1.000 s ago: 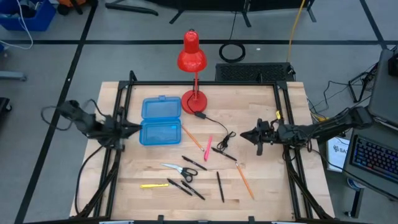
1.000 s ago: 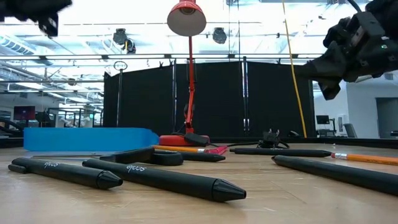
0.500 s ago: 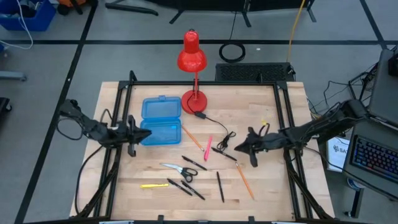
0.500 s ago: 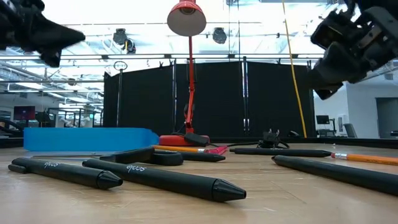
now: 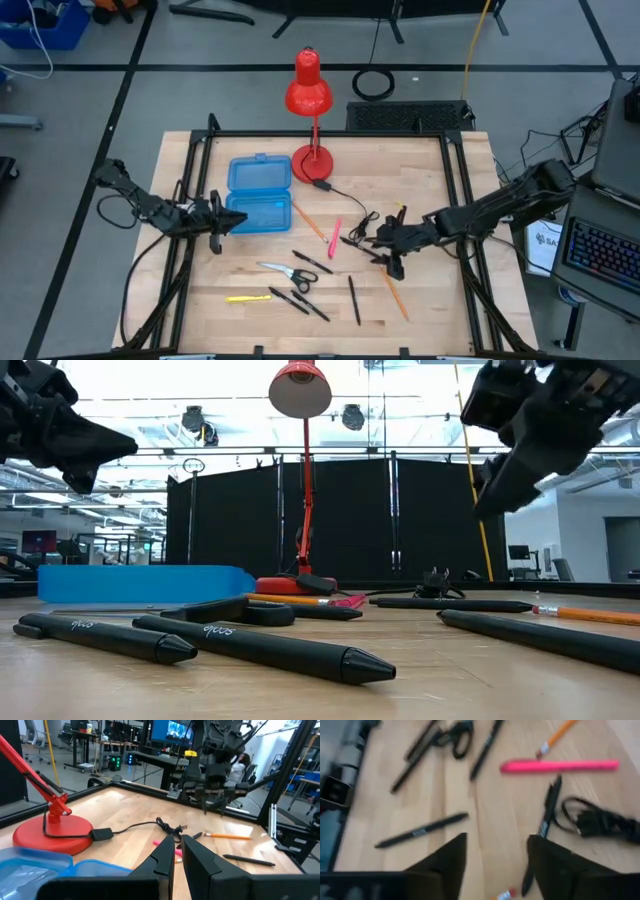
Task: Pick & place school supplies into a supply box
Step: Put the black pen into the blue supply box
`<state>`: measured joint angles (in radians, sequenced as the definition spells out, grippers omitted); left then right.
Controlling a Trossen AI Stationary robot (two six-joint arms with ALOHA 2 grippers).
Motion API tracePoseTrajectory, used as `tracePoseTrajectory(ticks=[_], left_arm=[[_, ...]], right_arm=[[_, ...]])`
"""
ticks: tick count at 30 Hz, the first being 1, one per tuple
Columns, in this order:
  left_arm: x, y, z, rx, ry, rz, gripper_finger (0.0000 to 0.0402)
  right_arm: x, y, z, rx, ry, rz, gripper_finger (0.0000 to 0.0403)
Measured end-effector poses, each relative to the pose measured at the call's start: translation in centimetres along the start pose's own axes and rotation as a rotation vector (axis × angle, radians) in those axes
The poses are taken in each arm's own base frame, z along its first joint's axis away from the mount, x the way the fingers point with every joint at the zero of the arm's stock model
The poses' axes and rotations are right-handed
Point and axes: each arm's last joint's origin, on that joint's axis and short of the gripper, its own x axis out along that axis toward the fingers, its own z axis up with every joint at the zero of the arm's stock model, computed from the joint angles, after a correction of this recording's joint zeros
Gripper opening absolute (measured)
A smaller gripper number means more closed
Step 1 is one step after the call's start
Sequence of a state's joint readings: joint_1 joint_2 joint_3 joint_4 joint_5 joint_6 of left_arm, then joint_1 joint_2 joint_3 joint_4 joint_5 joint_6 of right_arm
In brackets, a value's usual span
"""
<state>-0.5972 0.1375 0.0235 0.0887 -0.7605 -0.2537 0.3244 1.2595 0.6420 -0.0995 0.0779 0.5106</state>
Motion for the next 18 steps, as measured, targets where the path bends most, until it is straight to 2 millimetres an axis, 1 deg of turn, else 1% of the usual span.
tracePoseTrajectory(ticks=[3,6,8,13,18], left_arm=[[0.0,0.0,0.0,-0.015,0.0,0.0,0.0037],[0.0,0.0,0.0,-0.017,0.001,0.001,0.0037],[0.0,0.0,0.0,-0.015,0.001,0.001,0.0037],[0.0,0.0,0.0,-0.005,0.0,0.004,0.0037],[0.0,0.1,0.0,0.0,-0.011,0.047,0.0037]], right_arm=[[0.9,-0.7,-0.2,0.06,0.042,-0.04,0.0255],[1.6,-1.0,-0.4,0.096,0.062,-0.062,0.0265],[2.1,-1.3,-0.6,0.1,0.083,-0.079,0.0261],[3.1,-1.7,-1.0,0.098,0.12,-0.113,0.0235],[4.1,-1.9,-1.4,0.068,0.13,-0.142,0.0213]])
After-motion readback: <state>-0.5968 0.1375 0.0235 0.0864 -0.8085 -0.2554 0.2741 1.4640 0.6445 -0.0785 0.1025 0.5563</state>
